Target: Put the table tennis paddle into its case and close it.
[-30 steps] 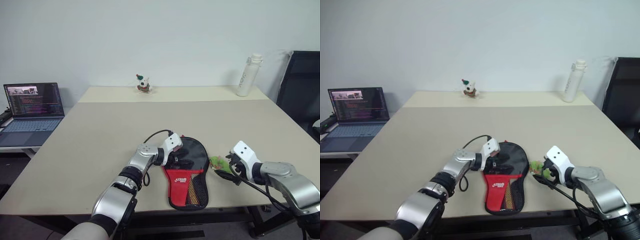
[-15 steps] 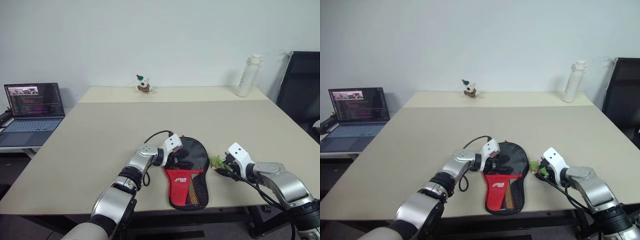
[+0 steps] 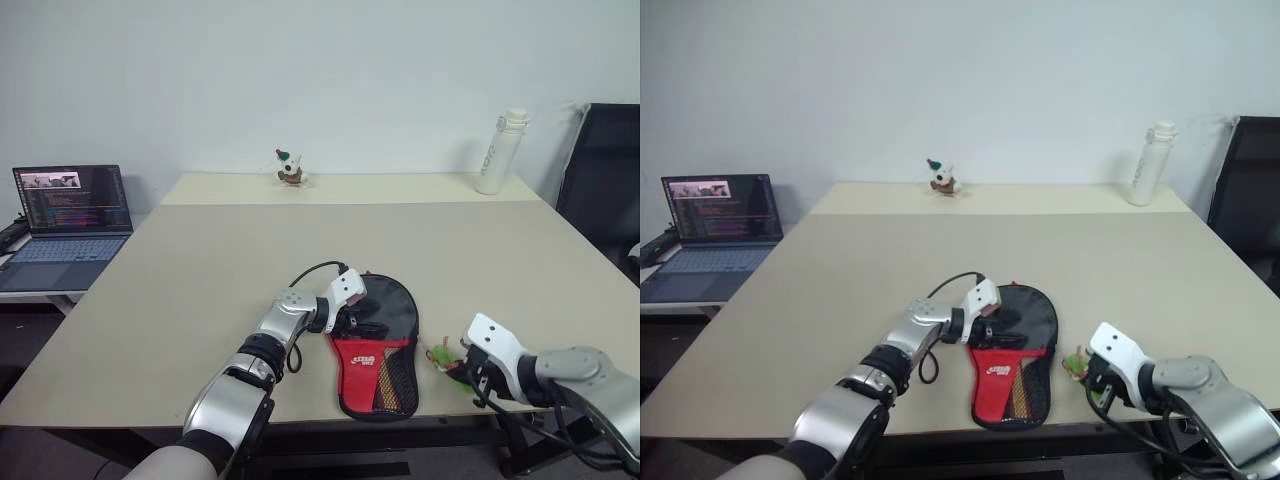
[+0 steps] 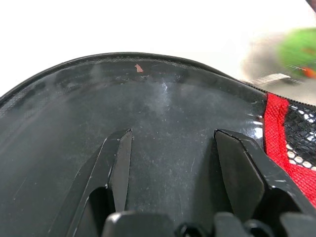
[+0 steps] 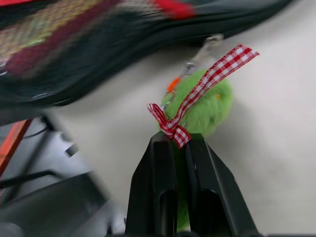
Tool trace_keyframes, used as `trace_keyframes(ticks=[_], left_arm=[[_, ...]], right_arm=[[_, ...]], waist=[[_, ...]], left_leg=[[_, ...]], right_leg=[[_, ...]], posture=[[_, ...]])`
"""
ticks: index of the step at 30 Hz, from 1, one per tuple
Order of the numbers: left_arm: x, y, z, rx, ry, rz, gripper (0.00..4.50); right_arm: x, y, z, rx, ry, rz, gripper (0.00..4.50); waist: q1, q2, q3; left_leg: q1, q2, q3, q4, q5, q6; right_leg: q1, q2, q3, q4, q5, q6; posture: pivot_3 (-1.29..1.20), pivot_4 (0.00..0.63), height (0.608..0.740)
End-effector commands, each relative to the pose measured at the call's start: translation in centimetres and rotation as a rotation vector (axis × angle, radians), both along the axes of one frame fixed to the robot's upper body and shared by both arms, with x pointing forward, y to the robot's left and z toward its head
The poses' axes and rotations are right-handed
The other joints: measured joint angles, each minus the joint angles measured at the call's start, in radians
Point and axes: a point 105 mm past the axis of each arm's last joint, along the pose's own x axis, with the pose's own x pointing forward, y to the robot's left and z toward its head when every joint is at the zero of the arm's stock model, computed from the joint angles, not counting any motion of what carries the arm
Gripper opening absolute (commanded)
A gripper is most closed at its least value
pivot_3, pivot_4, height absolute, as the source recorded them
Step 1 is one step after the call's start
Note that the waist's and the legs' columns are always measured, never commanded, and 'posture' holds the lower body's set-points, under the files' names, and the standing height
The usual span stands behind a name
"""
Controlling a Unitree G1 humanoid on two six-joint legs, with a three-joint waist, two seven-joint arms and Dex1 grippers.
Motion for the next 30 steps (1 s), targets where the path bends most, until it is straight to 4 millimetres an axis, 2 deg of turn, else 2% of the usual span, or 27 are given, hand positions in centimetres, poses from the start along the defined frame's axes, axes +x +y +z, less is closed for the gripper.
trace_keyframes(ticks=[1,8,14,19,25,30], left_arm=[[-0.7,0.1,-2.2,0.065,0.053,-0.004,2.88],[-0.7,-0.1,-2.3,0.067,0.052,0.0,2.88],[-0.5,0.0,-2.2,0.067,0.045,0.015,2.88],[-0.4,0.0,-2.2,0.067,0.04,0.024,2.88],[-0.4,0.0,-2.2,0.062,0.037,0.028,2.88],[-0.4,-0.2,-2.1,0.058,0.036,0.028,2.88]], right_arm=[[-2.0,0.9,0.2,-0.006,0.028,0.089,0.01],[-5.3,1.5,0.3,-0.019,0.131,0.251,0.01],[-7.7,3.2,0.7,0.053,0.226,0.382,0.01],[-8.5,3.9,0.8,0.089,0.256,0.421,0.01],[-7.3,3.7,0.9,0.086,0.212,0.381,0.01],[-7.1,3.7,2.2,0.144,0.217,0.381,1.52]], waist=[[0.001,0.0,0.0],[0.016,0.0,0.0],[0.017,-0.001,0.0],[0.018,-0.001,0.0],[0.018,-0.001,0.0],[0.018,-0.001,0.0]], left_leg=[[0.0,0.0,0.0,0.0,0.0,0.0],[0.0,0.0,0.0,0.0,-0.001,-0.001],[0.001,0.0,0.0,0.001,-0.001,-0.001],[0.001,0.0,0.0,0.0,-0.001,-0.001],[0.001,0.0,0.0,0.001,-0.001,-0.001],[0.001,0.0,0.0,0.001,-0.001,-0.001]], right_leg=[[0.0,0.0,0.0,0.0,0.0,0.0],[0.0,0.0,0.0,-0.002,0.0,0.0],[0.001,0.0,0.0,-0.001,0.0,0.0],[0.001,0.0,0.0,-0.001,0.0,0.0],[0.001,0.0,0.0,-0.001,0.0,0.0],[0.001,0.0,0.0,-0.001,0.0,0.0]], posture=[[0.0,0.15,0.74],[0.0,0.15,0.74],[0.0,0.15,0.74],[0.0,0.15,0.74],[0.0,0.15,0.74],[0.0,0.15,0.74]])
